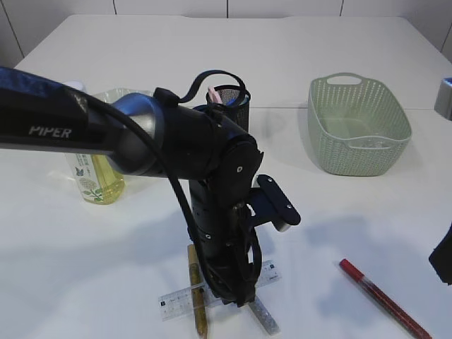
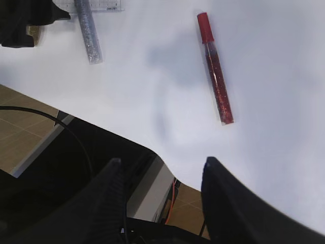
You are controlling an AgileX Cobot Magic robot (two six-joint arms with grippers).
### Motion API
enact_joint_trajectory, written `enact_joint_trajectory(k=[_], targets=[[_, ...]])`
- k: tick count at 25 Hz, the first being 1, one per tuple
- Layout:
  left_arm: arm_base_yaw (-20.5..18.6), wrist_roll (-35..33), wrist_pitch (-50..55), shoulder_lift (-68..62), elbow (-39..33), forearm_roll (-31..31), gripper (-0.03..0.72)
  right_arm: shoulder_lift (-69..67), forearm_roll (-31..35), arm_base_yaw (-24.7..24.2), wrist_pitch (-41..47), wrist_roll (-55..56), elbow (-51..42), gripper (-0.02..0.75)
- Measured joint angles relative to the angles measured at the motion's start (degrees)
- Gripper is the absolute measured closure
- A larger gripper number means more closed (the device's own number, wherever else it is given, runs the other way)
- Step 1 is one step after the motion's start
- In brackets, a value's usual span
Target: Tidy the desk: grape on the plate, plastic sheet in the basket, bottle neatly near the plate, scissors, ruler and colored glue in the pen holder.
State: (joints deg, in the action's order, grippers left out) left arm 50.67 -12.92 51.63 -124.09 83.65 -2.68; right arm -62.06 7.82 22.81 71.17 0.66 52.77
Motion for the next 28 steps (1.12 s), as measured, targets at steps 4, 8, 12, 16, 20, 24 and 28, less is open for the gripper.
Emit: enact_joint_trajectory(k=[4,8,12,16,20,24,28], targets=[[0.0,0.2,0.0,0.0,0.0,0.0,0.177,0.0,0.0,0.0,0.0,0.0,0.0,0.340],[0.0,0.3,0.0,0.0,0.0,0.0,0.177,0.0,0.0,0.0,0.0,-0.1,0.0,0.339],[0.0,0.3,0.0,0.0,0.0,0.0,0.176,0.0,0.0,0.0,0.0,-0.1,0.0,0.339],[0.0,0.3,0.0,0.0,0.0,0.0,0.176,0.0,0.0,0.0,0.0,-0.1,0.0,0.337],[0.0,0.3,0.0,0.0,0.0,0.1,0.177,0.0,0.0,0.0,0.0,-0.1,0.0,0.337],[0.0,0.3,0.0,0.0,0.0,0.9,0.177,0.0,0.0,0.0,0.0,-0.1,0.0,0.337],[0.0,0.4,0.0,0.0,0.0,1.0,0.177,0.0,0.0,0.0,0.0,-0.1,0.0,0.337]])
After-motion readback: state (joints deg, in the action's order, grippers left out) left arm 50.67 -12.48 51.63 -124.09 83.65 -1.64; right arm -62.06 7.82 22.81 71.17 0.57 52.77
